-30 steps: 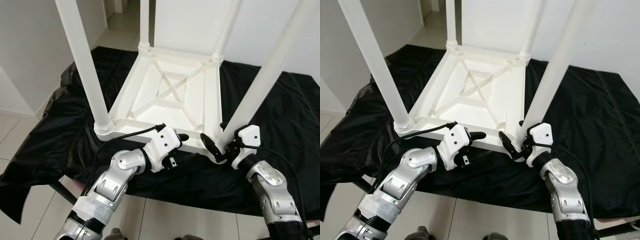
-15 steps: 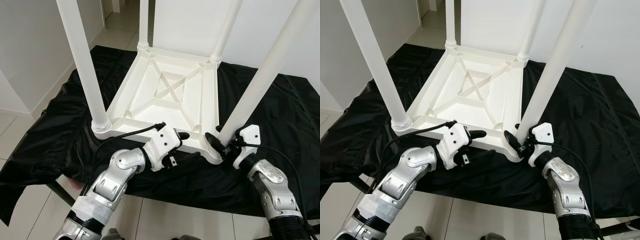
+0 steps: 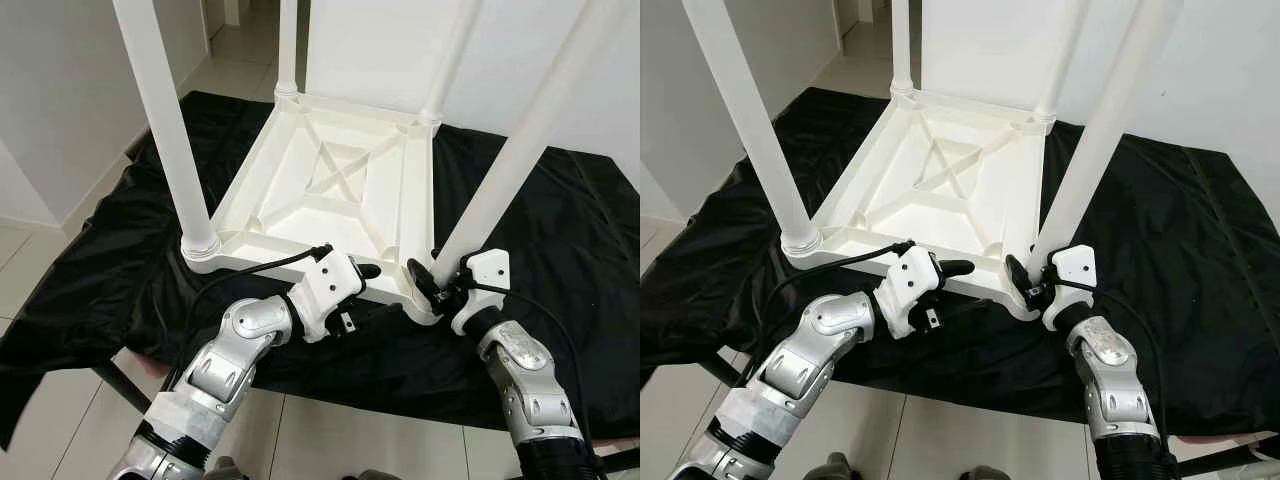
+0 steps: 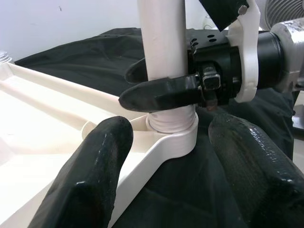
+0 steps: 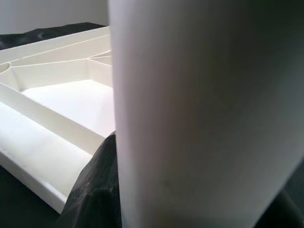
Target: Building children table
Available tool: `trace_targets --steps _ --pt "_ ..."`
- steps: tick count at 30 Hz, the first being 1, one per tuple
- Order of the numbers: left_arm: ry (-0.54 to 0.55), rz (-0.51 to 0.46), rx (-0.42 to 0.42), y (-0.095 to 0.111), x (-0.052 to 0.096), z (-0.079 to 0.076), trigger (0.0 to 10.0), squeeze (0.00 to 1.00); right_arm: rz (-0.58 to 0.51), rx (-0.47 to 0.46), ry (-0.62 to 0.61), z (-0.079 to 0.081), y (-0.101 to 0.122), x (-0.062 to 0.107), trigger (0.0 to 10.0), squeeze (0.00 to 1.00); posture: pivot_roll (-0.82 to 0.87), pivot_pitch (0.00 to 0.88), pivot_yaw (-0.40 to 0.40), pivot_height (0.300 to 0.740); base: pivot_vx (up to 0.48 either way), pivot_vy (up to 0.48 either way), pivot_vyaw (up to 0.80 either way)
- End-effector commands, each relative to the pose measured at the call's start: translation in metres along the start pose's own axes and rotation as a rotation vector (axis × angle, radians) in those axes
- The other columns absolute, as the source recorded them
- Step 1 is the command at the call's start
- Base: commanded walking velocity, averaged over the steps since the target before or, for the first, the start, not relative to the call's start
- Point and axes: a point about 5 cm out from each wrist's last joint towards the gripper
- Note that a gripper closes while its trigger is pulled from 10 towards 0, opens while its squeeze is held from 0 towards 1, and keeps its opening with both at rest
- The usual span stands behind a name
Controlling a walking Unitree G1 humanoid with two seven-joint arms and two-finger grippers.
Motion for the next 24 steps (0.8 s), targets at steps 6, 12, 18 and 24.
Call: trace_targets --steps 6,12,18,24 --pt "-0.016 0.017 -0.001 -0.002 0.0 -0.001 10.0 0.0 0.104 -0.04 -0.312 0.025 0.001 0.001 10.0 0.0 0.05 0.002 -0.059 0.74 0.0 0.0 0.0" --pt "-0.008 0.012 0.003 -0.001 0.0 -0.001 10.0 0.0 0.126 -0.111 -0.374 0.036 0.004 0.001 10.0 0.0 0.06 0.002 -0.064 0.74 0.0 0.0 0.0" --pt "-0.012 0.006 0.003 -0.001 -0.001 -0.001 10.0 0.0 0.105 -0.077 -0.361 0.035 0.01 0.003 10.0 1.0 0.05 0.004 -0.063 0.74 0.0 0.0 0.0" --pt "-0.013 0.005 0.0 0.0 -0.002 -0.001 10.0 0.0 0.102 -0.064 -0.382 0.02 0.009 0.01 10.0 1.0 0.05 0.006 -0.066 0.74 0.0 0.0 0.0"
Point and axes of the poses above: a point about 5 cm out from each wrist's last joint towards the gripper, its own x axis pointing back from the gripper into the wrist, its own y axis along the axis of the wrist's last joint, z = x × y, and after that the axes turned 12 degrees about x, right-handed
